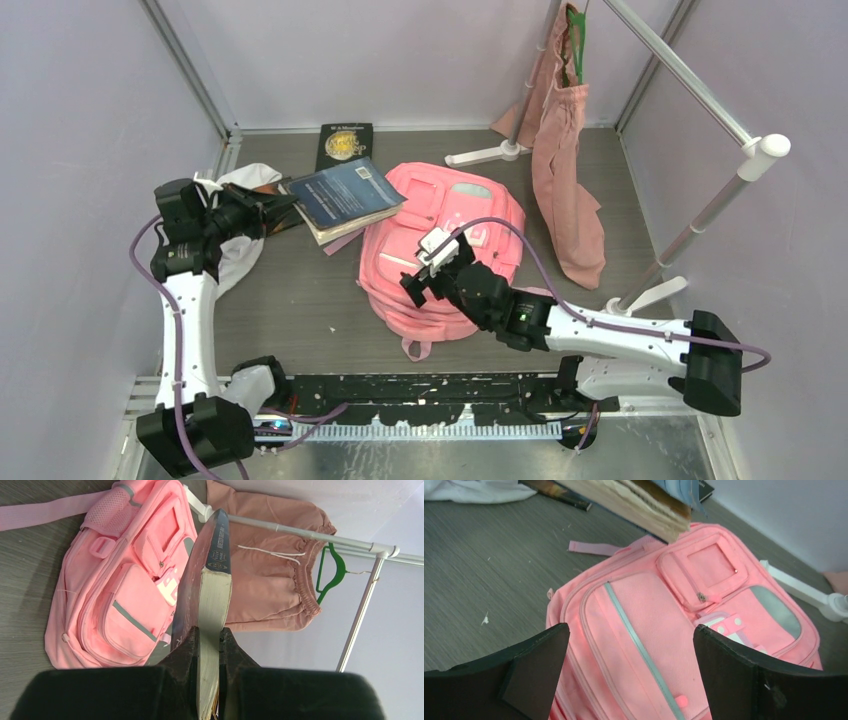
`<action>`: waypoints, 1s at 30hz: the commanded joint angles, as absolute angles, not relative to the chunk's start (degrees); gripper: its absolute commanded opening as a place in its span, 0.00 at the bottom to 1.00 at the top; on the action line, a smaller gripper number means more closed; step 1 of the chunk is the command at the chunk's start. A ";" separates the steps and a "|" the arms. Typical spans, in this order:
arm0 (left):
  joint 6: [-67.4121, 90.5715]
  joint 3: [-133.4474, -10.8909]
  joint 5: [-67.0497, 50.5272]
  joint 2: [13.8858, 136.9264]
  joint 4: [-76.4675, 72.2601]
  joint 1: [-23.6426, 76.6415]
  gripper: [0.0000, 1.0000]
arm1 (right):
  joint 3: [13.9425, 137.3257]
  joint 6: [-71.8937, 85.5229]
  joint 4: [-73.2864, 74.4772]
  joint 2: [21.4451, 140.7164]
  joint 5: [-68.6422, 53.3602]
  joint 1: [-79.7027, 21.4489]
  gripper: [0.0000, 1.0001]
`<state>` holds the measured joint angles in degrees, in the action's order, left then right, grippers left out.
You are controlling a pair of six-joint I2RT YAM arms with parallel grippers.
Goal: Pack the student bag
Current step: Pick up the book from the center of the board.
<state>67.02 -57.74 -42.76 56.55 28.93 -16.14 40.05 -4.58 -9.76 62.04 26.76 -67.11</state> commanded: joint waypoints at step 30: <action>64.99 -60.62 -52.53 55.50 23.99 -14.97 0.00 | 55.01 -67.40 -60.17 102.49 51.12 -74.85 1.00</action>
<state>62.81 -58.06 -46.11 56.53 30.33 -15.11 52.10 -66.08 -56.69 102.02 52.38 -75.26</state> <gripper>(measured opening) 0.086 0.997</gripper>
